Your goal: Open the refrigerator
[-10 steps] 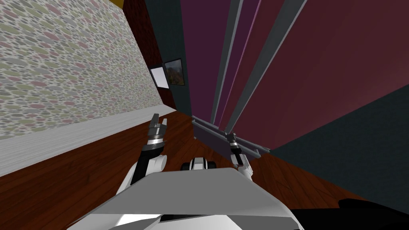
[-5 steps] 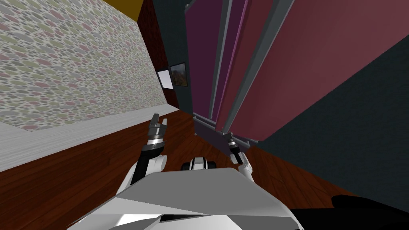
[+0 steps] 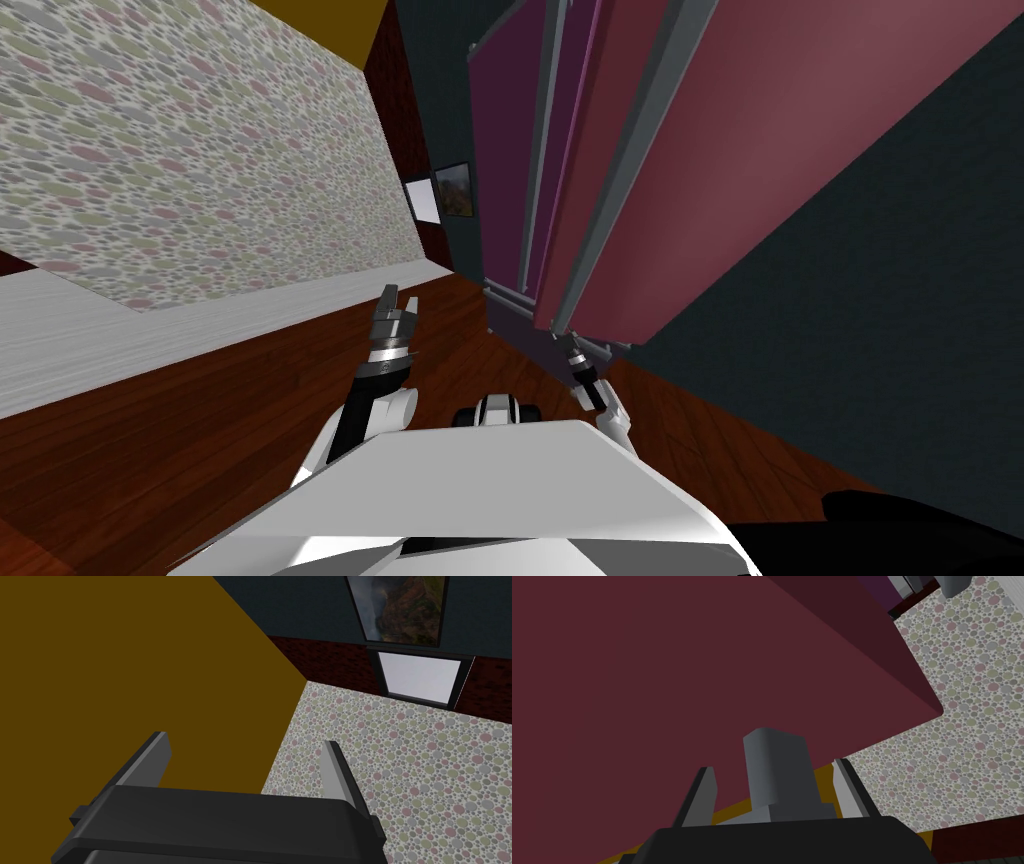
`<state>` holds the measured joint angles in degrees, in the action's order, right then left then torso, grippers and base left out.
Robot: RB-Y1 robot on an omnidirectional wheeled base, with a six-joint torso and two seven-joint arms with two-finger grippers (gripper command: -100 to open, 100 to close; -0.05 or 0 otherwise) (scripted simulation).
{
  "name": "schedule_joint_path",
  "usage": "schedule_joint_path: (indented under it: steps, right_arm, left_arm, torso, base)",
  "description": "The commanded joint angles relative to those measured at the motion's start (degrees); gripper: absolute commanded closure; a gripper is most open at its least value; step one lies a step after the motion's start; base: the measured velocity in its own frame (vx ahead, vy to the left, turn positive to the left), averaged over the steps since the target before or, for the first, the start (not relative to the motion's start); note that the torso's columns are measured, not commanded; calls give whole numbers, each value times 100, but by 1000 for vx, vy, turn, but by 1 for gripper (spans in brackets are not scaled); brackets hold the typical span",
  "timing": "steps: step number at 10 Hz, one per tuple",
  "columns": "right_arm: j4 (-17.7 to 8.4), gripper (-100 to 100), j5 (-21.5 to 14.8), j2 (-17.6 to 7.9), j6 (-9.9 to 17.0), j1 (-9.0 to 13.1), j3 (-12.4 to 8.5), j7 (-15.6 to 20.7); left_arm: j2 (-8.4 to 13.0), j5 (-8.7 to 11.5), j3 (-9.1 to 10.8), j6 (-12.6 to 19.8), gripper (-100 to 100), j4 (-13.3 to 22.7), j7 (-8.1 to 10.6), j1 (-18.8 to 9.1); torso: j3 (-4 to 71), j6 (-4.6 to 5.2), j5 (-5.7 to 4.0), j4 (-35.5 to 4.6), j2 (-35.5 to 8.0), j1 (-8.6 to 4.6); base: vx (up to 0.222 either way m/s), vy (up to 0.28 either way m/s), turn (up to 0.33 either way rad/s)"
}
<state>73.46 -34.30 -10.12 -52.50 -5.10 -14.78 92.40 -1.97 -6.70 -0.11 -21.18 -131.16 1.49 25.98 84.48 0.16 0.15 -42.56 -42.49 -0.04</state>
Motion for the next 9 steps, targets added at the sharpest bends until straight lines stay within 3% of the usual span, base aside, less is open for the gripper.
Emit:
schedule_joint_path:
  steps: [1,6,7,8,9]
  right_arm:
    - [87,100,-43,-126,-196,3,198,-186]
    - [121,100,-153,-365,-565,23,624,-525]
    - [102,100,-180,-316,-464,-36,618,-477]
    - [118,100,-238,-397,-655,-62,804,-608]
    - [118,100,-238,-397,-655,-62,804,-608]
  left_arm:
    - [0,0,0,0,0,0,0,0]
    - [0,0,0,0,0,1,0,-1]
    - [0,0,0,0,0,0,0,0]
    - [-1,0,0,0,0,0,0,1]
    - [0,0,0,0,0,0,0,1]
  torso:
    - [-4,6,0,-7,-8,-16]
    - [-23,8,0,-19,-37,-2]
    - [-11,3,6,-25,-22,2]
    - [13,0,10,-13,23,28]
    - [16,-23,4,1,21,18]
  base:
    - [-164,-147,129]
    - [-208,-159,92]
    - [-97,-70,33]
    - [-104,-126,86]
    - [-115,-168,115]
